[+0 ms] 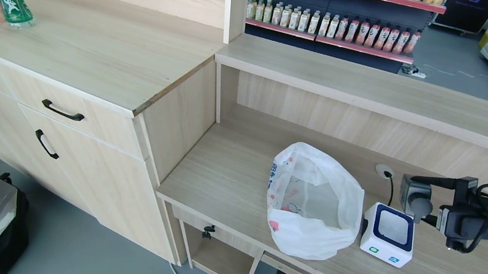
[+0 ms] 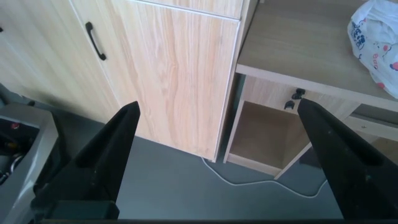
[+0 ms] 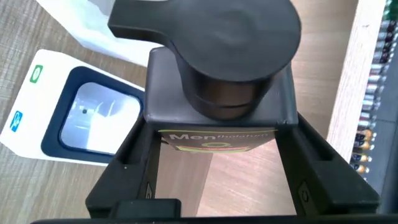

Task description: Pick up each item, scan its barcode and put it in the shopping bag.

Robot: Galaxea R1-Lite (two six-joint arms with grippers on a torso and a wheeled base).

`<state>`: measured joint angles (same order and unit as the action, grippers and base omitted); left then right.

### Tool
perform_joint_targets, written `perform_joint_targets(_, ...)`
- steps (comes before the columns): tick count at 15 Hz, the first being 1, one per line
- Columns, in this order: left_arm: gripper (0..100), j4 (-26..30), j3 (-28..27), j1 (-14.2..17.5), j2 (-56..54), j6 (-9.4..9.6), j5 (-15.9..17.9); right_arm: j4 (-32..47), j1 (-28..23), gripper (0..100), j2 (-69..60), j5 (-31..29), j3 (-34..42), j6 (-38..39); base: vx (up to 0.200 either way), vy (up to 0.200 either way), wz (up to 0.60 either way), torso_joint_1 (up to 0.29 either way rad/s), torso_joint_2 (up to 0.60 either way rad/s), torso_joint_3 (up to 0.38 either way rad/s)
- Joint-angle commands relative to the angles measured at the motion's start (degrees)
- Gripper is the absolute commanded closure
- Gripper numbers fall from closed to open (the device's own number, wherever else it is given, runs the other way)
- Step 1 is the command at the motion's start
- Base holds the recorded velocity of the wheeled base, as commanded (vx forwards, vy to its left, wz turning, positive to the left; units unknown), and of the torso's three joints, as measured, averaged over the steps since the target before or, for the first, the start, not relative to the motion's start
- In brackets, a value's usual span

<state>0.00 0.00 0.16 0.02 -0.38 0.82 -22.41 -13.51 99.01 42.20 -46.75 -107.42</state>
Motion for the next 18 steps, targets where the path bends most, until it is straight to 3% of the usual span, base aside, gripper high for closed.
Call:
perform_joint_targets(1, 0, 0.0, 0.0, 0.0, 0.0, 0.03, 0.1, 0.3, -0.2, 100, 1.4, 2.6, -0.2, -2.9, 0.000, 0.000, 0.00, 0.000, 0.00, 0.000)
perform_joint_targets(6, 0, 0.0, 0.0, 0.0, 0.0, -0.06, 0.1, 8.3, -2.6, 100, 2.6, 6.2, -0.6, -12.8, 0.000, 0.000, 0.00, 0.000, 0.00, 0.000)
perform_joint_targets(13, 0, 0.0, 0.0, 0.0, 0.0, 0.03, 0.1, 9.0, -5.3, 100, 5.1, 6.2, -4.2, -24.9, 0.000, 0.000, 0.00, 0.000, 0.00, 0.000)
perform_joint_targets(18, 0, 0.0, 0.0, 0.0, 0.0, 0.03, 0.0, 18.6, -5.4, 100, 5.2, 6.2, -5.7, -33.1, 0.000, 0.000, 0.00, 0.000, 0.00, 0.000)
